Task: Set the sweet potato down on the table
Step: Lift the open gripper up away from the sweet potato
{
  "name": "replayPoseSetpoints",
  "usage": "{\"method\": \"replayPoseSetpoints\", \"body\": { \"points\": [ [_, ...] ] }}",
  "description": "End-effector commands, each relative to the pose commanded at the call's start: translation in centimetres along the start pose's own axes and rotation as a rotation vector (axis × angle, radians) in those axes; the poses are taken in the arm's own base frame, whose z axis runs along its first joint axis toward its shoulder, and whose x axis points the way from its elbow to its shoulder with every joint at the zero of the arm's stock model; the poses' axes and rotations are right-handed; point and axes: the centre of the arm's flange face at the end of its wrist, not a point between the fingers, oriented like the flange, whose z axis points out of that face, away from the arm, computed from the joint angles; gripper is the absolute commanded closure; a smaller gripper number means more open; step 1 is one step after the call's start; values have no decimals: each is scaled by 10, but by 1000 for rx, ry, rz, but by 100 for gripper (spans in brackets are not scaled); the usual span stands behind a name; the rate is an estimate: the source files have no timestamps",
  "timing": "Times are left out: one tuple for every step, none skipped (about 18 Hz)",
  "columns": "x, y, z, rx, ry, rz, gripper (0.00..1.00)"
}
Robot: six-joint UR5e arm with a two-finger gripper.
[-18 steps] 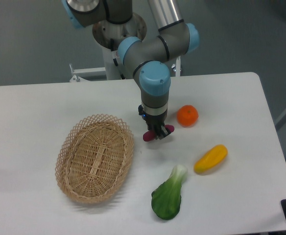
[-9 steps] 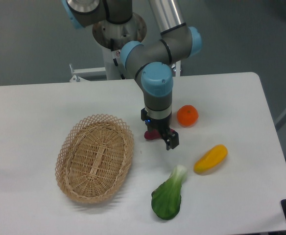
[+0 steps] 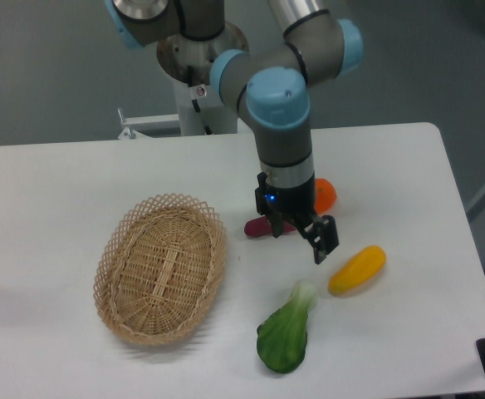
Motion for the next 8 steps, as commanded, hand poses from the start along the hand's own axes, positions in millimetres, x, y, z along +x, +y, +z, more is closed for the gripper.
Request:
{"method": "replayPoseSetpoints", "body": {
  "points": [
    [-4,3,-5,-6,11,-1,0],
    [-5,5,-5,-12,27,17,0],
    [-5,11,-12,-15,33,48,0],
    [-5,19,-12,-23,47,89,0],
    [-3,23,-11,-26,63,133,0],
    [-3,27,-15,-29,69,158,0],
    [-3,31,-16,-32,75,162,0],
    [-3,30,-16,-28,75,163,0]
  ]
}}
